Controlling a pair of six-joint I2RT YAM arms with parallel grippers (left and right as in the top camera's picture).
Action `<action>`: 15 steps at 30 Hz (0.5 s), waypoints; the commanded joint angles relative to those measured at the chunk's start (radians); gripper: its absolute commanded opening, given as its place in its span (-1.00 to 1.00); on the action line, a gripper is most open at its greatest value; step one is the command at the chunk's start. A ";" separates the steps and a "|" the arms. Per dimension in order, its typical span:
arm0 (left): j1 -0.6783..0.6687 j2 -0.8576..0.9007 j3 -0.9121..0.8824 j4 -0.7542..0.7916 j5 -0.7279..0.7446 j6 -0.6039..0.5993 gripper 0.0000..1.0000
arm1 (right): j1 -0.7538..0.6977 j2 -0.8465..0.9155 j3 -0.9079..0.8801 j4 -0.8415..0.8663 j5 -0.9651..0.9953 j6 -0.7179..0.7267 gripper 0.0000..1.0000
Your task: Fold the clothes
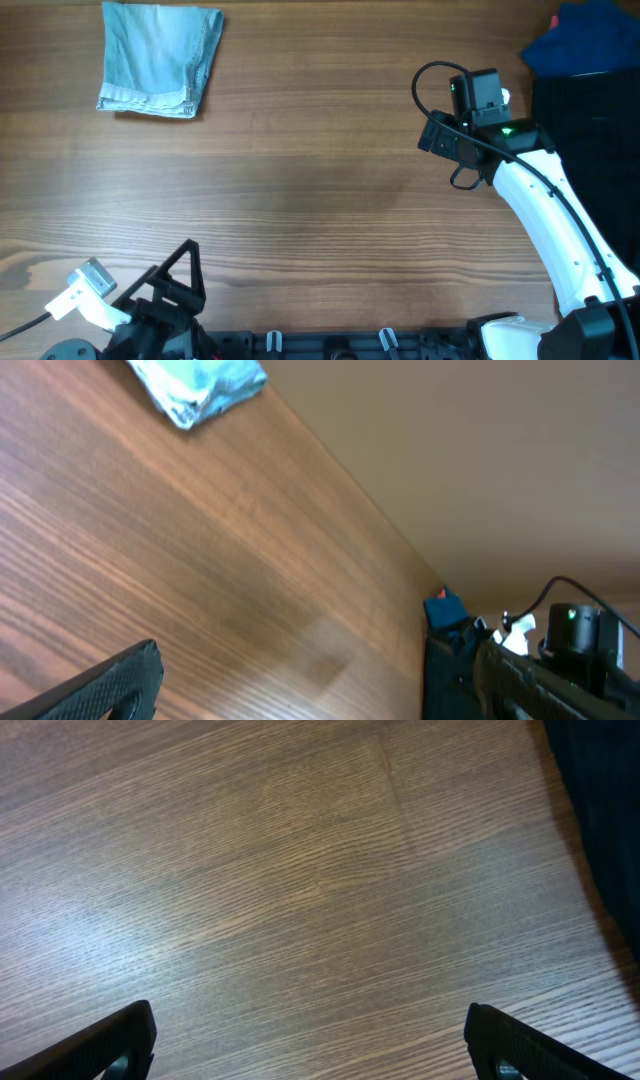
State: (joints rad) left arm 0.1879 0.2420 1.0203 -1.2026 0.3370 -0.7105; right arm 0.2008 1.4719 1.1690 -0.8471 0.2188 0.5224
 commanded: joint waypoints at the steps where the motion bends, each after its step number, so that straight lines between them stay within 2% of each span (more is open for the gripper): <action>1: -0.001 -0.007 -0.006 -0.024 0.019 0.024 1.00 | -0.002 0.008 0.014 0.002 0.020 -0.010 0.99; 4: -0.015 -0.017 -0.037 -0.013 0.007 0.079 0.99 | -0.002 0.008 0.014 0.002 0.020 -0.010 1.00; 8: -0.185 -0.075 -0.097 0.132 -0.058 0.157 1.00 | -0.002 0.008 0.014 0.002 0.020 -0.010 0.99; 11: -0.201 -0.111 -0.199 0.224 -0.107 0.164 1.00 | -0.002 0.008 0.014 0.002 0.020 -0.010 1.00; 13: -0.209 -0.138 -0.292 0.335 -0.107 0.197 0.99 | -0.002 0.008 0.014 0.002 0.020 -0.010 0.99; 15: -0.251 -0.184 -0.431 0.521 -0.136 0.210 1.00 | -0.002 0.008 0.014 0.002 0.020 -0.010 0.99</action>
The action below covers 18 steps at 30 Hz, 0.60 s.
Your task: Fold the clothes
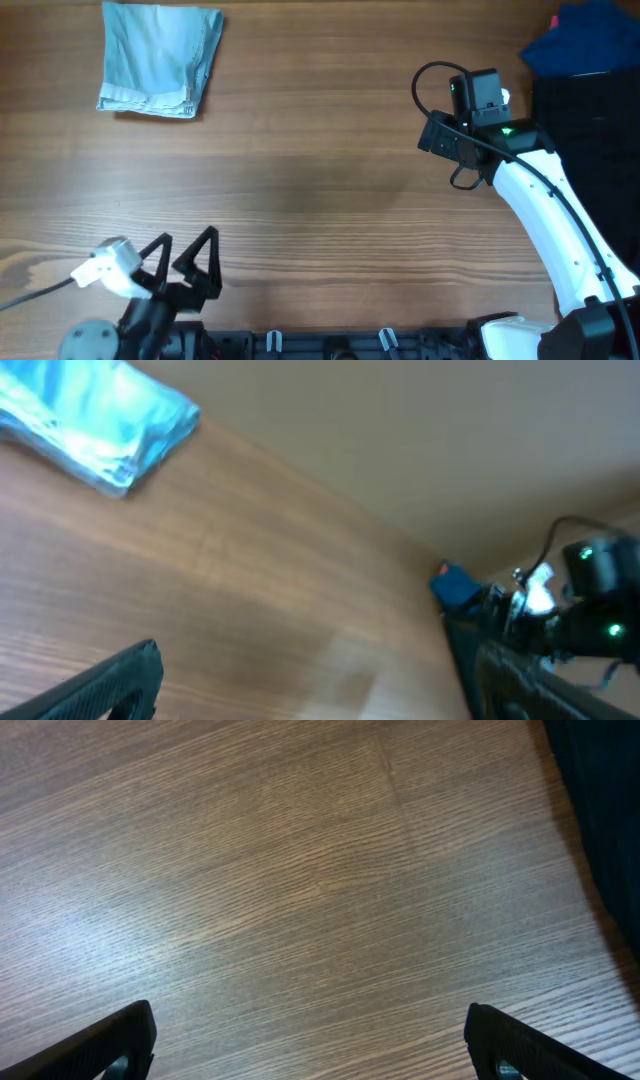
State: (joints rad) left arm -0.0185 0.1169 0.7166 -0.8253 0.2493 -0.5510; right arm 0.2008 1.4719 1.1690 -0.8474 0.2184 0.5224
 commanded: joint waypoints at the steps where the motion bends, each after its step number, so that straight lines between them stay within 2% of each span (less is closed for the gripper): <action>1: -0.064 -0.071 -0.169 0.201 -0.071 0.051 1.00 | -0.002 0.008 0.014 0.002 0.021 -0.010 0.99; 4: -0.078 -0.085 -0.323 0.396 -0.167 0.051 0.99 | -0.002 0.008 0.014 0.002 0.021 -0.010 0.99; 6: -0.078 -0.101 -0.377 0.446 -0.208 0.062 0.99 | -0.002 0.008 0.014 0.002 0.021 -0.010 1.00; 7: -0.078 -0.114 -0.418 0.485 -0.211 0.121 1.00 | -0.002 0.008 0.014 0.002 0.021 -0.010 0.99; 9: -0.075 -0.114 -0.449 0.505 -0.230 0.163 1.00 | -0.002 0.008 0.014 0.002 0.021 -0.010 0.99; 12: -0.075 -0.114 -0.506 0.541 -0.303 0.179 0.99 | -0.002 0.008 0.014 0.002 0.021 -0.010 0.99; 18: -0.075 -0.114 -0.651 0.746 -0.303 0.214 0.99 | -0.002 0.008 0.014 0.002 0.021 -0.010 0.99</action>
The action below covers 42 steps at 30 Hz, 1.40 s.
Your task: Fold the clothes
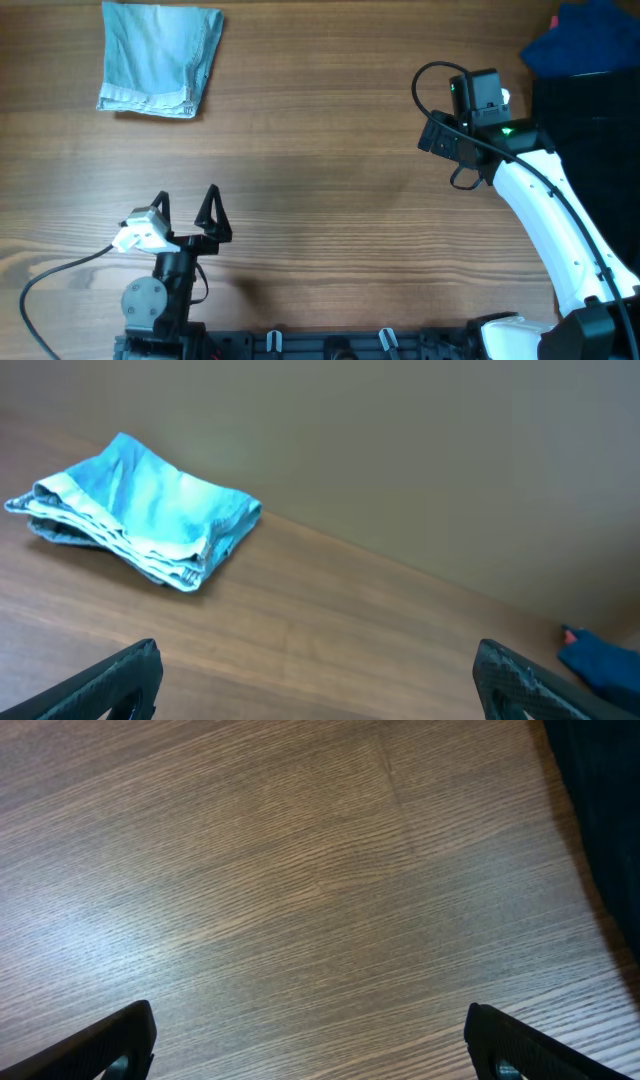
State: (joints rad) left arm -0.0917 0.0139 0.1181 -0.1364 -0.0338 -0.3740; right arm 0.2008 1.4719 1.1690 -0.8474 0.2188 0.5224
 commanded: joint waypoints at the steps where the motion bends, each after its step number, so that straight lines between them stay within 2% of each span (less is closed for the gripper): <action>1: -0.002 -0.011 -0.069 0.080 -0.014 0.055 1.00 | -0.002 0.008 0.014 0.002 0.020 -0.010 0.99; 4: 0.005 -0.011 -0.113 0.117 0.014 0.109 0.99 | -0.002 0.008 0.014 0.002 0.020 -0.010 0.99; 8: 0.053 -0.011 -0.113 0.064 0.022 0.109 0.99 | -0.002 0.008 0.014 0.002 0.020 -0.010 0.99; 35: 0.053 -0.011 -0.113 0.065 0.021 0.109 1.00 | -0.002 0.007 0.014 0.002 0.020 -0.010 0.99; 38: 0.053 -0.011 -0.113 0.065 0.021 0.109 0.99 | -0.002 -0.029 0.014 0.002 0.020 -0.010 0.99; 42: 0.053 -0.011 -0.113 0.065 0.021 0.109 0.99 | -0.002 -0.179 0.014 0.002 0.020 -0.011 0.99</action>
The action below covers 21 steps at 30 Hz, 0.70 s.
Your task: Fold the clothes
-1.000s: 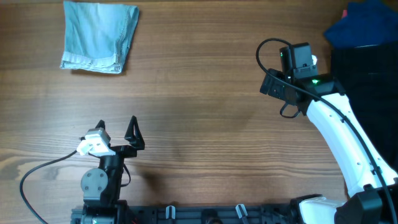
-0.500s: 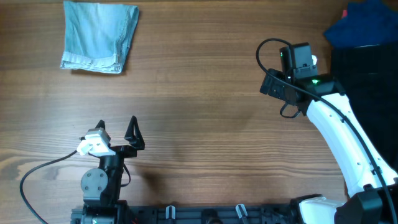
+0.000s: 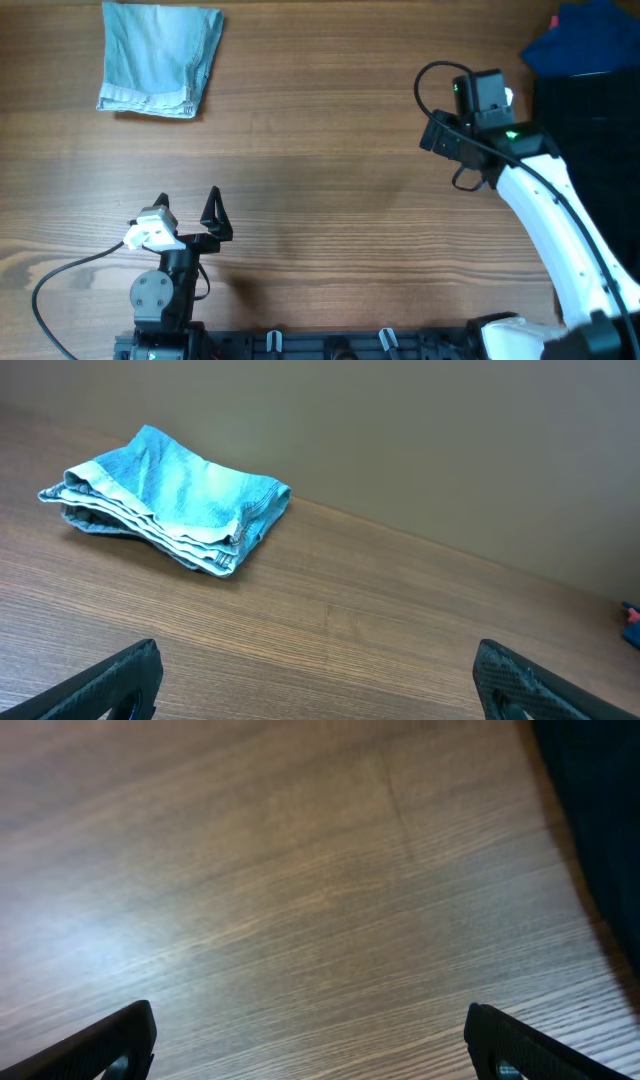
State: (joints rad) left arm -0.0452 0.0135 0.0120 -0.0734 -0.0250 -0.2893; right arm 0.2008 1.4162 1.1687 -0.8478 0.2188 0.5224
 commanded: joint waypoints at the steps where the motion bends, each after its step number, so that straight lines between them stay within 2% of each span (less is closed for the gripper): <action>1: 0.006 -0.011 -0.006 0.002 0.013 0.024 1.00 | -0.002 -0.163 0.014 0.002 0.020 -0.010 0.99; 6: 0.006 -0.011 -0.006 0.002 0.013 0.024 0.99 | -0.002 -0.415 0.014 0.002 0.020 -0.010 0.99; 11: 0.006 -0.011 -0.006 0.002 0.013 0.024 1.00 | -0.002 -0.546 0.014 0.000 0.021 -0.001 1.00; 13: 0.006 -0.011 -0.006 0.002 0.013 0.024 1.00 | -0.002 -0.606 0.014 0.012 0.020 0.094 0.99; 17: 0.006 -0.011 -0.006 0.002 0.013 0.024 0.99 | -0.002 -0.721 0.014 0.008 0.021 0.122 1.00; 21: 0.006 -0.011 -0.006 0.002 0.013 0.024 1.00 | -0.027 -0.806 0.014 -0.101 0.055 0.106 0.99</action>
State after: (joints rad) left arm -0.0444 0.0135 0.0120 -0.0738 -0.0246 -0.2890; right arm 0.1989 0.6514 1.1698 -0.8902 0.2371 0.6170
